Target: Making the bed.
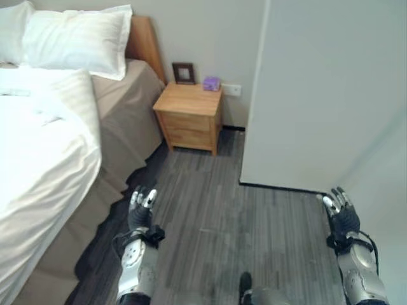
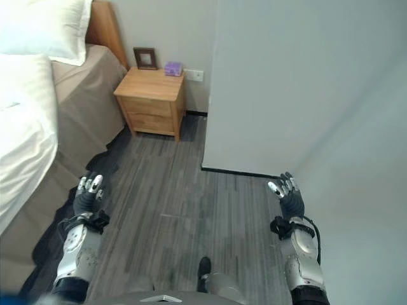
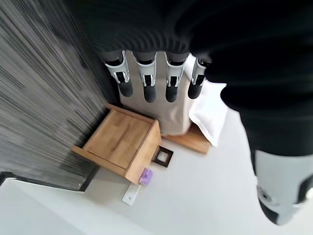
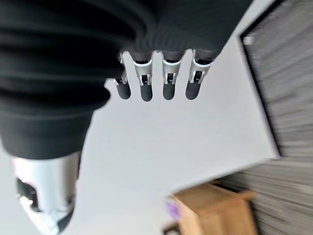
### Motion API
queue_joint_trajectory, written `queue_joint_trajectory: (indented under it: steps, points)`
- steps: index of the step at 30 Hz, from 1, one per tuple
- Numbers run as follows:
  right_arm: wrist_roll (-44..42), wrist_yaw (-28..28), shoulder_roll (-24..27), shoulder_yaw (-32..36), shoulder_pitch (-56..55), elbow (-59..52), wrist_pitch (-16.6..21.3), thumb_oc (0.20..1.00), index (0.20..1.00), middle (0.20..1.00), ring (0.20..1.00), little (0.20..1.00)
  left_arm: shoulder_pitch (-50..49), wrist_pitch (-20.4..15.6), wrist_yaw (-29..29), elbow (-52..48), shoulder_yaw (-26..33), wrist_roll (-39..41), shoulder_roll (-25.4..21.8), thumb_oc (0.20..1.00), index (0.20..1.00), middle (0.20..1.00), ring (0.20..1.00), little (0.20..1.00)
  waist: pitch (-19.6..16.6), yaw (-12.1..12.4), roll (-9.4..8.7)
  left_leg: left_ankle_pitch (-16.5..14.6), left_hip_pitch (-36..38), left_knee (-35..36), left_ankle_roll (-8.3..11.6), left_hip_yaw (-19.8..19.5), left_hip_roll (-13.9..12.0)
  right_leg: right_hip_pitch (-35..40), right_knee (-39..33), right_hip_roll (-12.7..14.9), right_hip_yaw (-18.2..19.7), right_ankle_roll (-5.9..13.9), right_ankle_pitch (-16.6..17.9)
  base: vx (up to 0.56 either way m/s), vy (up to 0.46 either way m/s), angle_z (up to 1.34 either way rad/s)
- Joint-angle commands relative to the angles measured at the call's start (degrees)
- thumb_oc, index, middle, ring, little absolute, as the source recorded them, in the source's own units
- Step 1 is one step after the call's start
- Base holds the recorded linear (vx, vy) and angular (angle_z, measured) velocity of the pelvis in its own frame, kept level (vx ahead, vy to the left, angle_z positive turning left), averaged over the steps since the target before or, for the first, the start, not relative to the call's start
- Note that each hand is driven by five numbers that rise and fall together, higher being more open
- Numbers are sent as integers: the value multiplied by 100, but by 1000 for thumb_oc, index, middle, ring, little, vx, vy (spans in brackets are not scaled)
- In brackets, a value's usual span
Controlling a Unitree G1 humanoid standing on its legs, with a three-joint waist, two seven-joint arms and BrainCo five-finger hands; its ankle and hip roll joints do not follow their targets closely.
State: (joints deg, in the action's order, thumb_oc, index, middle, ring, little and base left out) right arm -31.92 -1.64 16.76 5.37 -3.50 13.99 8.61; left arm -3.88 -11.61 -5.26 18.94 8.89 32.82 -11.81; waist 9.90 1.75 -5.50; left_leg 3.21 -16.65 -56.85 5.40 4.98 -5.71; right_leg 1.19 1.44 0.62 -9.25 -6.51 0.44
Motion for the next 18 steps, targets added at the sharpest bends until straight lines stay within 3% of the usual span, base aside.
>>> queue_joint_trajectory:
  steps: [1,3,4,5,8,10,11,12,13,14,16,18]
  points:
    - [-251,-2,232,-81,115,-518,306,1000,1000,1000,1000,1000,288,-243,33,-182,-34,149,-313,1000,1000,1000,1000,1000,-83,134,2,148,111,1984,-267,232,205,650,-644,240,25,797,272,525,2,-21]
    - [-134,11,288,-173,155,-443,329,1000,1000,1000,1000,1000,232,-261,76,-153,-85,89,-350,1000,1000,1000,1000,1000,-138,268,57,248,144,3543,-399,245,353,825,-644,168,142,862,76,620,91,-31]
    - [-18,29,293,-264,202,-352,319,1000,1000,1000,1000,1000,158,-268,100,-168,-88,76,-335,1000,1000,1000,1000,1000,-230,388,191,449,222,4724,-378,-3,482,984,-644,-4,238,909,-109,731,145,-40]
    - [7,38,296,-279,228,-353,319,1000,1000,1000,1000,1000,119,-267,99,-180,-71,58,-325,1000,1000,1000,1000,1000,-268,435,227,666,276,5228,-294,-76,497,1159,-644,-36,270,917,-249,566,108,-54]
    - [18,36,264,-279,277,-337,292,1000,1000,1000,1000,1000,90,-267,50,-188,-37,-2,-339,1000,1000,1000,1000,1000,-303,474,236,869,310,5341,-209,0,501,1395,-644,-33,308,918,-380,441,64,-50]
    - [110,116,167,-385,321,-349,300,1000,1000,1000,1000,1000,34,-276,27,-172,40,-98,-361,1000,1000,1000,1000,1000,-424,518,197,685,411,5158,-377,188,554,1528,-541,48,254,965,-465,450,151,-25]
    - [300,88,118,-469,366,-305,238,1000,1000,1000,1000,1000,-48,-240,18,-257,95,-151,-436,1000,1000,1000,1000,1000,-449,641,100,387,587,5087,-616,364,646,1108,897,359,171,1282,-100,416,177,-59]
    - [301,87,119,-469,368,-304,238,1000,1000,1000,1000,1000,-46,-240,18,-257,96,-151,-434,1000,1000,1000,1000,1000,-476,658,110,405,559,5099,-615,378,625,1059,912,345,193,1278,-89,388,211,-67]
    - [214,74,38,-514,401,-317,256,1000,1000,1000,1000,1000,-24,-247,-68,-278,120,-139,-439,1000,1000,1000,1000,1000,-389,607,120,290,757,5112,-711,397,673,659,1726,490,257,1535,364,331,188,-93]
    - [168,113,-85,-617,444,-357,225,1000,1000,1000,1000,1000,58,-255,-149,-280,67,-192,-508,1000,1000,1000,1000,1000,-281,485,286,203,1106,5241,-784,323,539,-4,2392,591,227,1579,734,335,184,-78]
    - [261,122,-59,-639,410,-375,194,1000,1000,1000,1000,1000,107,-264,-164,-283,65,-237,-531,1000,1000,1000,1000,1000,-223,400,308,210,1296,5358,-776,276,547,-240,2410,651,174,1499,627,256,79,-9]
    - [356,89,30,-524,234,-476,148,1000,1000,1000,1000,1000,184,-272,-72,-329,-5,-68,-524,1000,1000,1000,1000,1000,-187,162,314,146,1634,5549,-722,-58,594,-395,1663,500,450,1349,421,418,-51,83]
